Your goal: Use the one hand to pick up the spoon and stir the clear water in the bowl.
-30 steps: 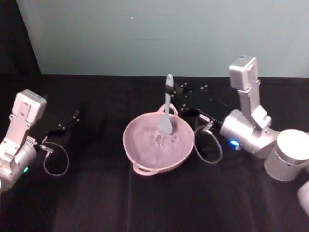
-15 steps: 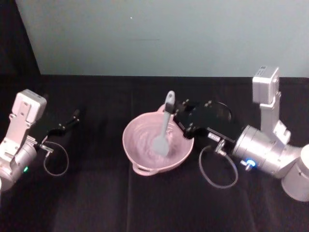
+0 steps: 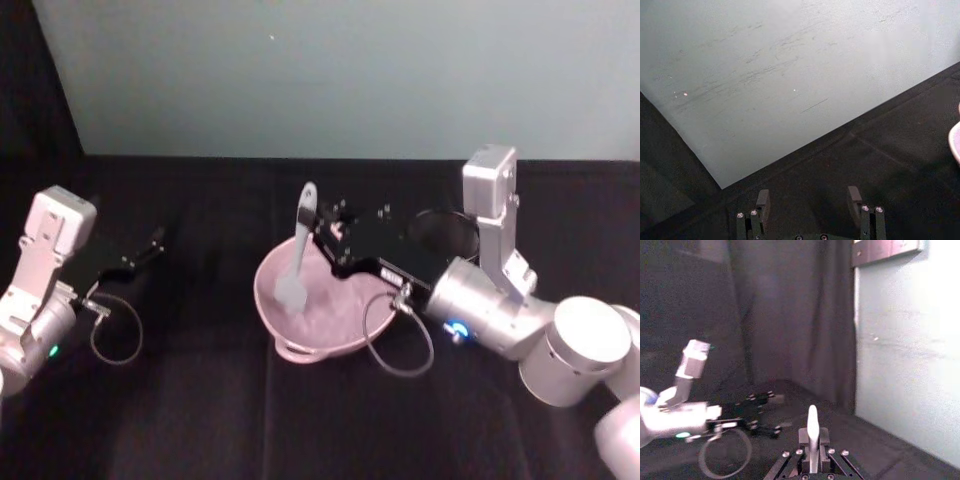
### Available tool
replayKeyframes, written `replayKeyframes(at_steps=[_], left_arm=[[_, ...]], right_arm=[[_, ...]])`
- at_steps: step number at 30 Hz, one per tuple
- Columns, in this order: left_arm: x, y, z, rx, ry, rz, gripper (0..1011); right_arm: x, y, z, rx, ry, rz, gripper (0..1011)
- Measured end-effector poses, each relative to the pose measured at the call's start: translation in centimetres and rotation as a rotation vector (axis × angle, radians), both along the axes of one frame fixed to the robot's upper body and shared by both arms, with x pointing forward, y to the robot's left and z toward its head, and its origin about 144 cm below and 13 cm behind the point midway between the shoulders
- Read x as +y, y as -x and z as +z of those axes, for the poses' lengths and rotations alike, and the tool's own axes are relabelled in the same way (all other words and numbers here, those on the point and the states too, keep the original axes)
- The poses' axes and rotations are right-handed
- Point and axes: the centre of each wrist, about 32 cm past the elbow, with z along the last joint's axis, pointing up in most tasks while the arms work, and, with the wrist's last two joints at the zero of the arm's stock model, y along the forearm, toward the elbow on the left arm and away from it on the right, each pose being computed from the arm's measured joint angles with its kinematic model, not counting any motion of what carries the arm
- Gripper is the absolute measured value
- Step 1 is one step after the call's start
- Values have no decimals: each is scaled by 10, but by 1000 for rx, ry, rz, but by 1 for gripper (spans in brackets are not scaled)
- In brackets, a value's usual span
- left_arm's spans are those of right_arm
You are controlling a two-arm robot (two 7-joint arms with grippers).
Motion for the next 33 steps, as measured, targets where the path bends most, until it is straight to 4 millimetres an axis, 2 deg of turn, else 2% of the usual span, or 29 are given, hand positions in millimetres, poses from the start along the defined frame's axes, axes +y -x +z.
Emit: replayKeyframes(at_steps=[6,13,16,24,30,33], left_arm=[[0,0,0,0,0,0,1011],[0,0,0,0,0,0,1011],[0,0,0,0,0,0,1011],[0,0,0,0,0,0,1011],[0,0,0,0,0,0,1011],[0,0,0,0,0,0,1011]], right_arm=[[-1,-17,-4,-55,21,-90,114],[-19,-25,-2,-84,69,-169,114],[-33,-19,3,-81,91,-180,114],[-49,9,14,-58,89,-105,114],[-42,24,15,-30,60,-40,114],[-29,24,12,-7,43,-6,114]])
